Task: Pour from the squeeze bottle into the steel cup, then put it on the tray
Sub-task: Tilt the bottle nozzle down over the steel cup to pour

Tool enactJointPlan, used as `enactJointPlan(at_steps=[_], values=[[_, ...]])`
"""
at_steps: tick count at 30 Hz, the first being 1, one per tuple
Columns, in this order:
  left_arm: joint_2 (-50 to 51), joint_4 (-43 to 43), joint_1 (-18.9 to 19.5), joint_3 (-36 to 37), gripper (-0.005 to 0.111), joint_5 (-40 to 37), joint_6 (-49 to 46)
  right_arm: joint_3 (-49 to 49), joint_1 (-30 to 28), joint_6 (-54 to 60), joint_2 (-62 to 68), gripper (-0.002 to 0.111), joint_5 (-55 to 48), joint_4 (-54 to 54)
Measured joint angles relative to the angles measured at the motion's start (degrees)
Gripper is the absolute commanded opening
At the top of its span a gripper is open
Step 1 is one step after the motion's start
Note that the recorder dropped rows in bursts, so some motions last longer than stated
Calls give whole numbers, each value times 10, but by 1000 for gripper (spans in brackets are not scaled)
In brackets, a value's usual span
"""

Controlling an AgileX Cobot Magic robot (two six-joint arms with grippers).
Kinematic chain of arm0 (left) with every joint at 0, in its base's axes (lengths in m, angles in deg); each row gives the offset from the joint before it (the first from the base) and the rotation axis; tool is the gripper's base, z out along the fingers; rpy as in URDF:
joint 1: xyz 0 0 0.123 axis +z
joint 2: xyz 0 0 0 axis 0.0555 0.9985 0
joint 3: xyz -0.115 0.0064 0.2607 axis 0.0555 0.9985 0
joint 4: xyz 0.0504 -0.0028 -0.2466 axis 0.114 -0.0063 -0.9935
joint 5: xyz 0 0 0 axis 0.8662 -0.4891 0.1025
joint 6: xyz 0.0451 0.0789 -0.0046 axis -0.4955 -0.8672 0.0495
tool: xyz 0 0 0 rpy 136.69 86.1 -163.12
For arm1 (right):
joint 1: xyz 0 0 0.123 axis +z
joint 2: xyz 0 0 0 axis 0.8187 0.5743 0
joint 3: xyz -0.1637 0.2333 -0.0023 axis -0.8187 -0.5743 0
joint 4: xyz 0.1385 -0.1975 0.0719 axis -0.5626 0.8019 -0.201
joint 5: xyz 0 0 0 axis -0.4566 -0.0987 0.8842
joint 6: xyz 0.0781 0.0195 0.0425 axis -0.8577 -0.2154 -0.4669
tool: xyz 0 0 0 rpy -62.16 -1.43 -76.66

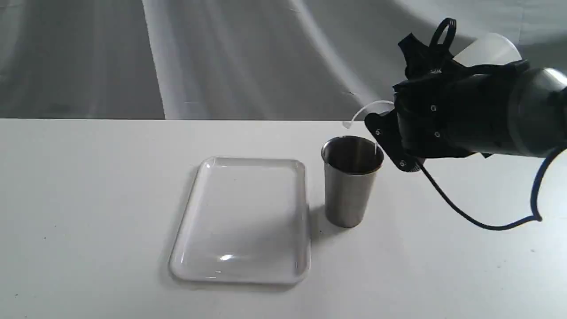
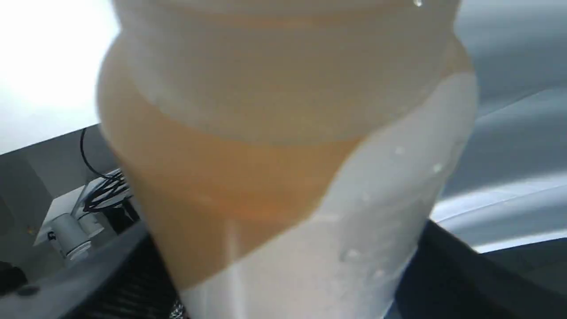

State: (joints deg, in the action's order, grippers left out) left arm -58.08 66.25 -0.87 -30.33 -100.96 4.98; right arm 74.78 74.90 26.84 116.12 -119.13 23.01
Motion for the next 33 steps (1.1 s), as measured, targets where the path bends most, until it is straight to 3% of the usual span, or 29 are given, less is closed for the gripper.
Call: enactJointPlan(at_steps=[8,14,24,33], values=[[0,0,0,0,8,0,0,0,0,6,0,49,0,9],[0,0,0,0,8,0,0,0,0,-51,0,49,1,8],[0,0,0,0,8,0,0,0,0,-335,0,49,41,-25],[0,0,0,0,8,0,0,0,0,-502,0,49,54,-84]])
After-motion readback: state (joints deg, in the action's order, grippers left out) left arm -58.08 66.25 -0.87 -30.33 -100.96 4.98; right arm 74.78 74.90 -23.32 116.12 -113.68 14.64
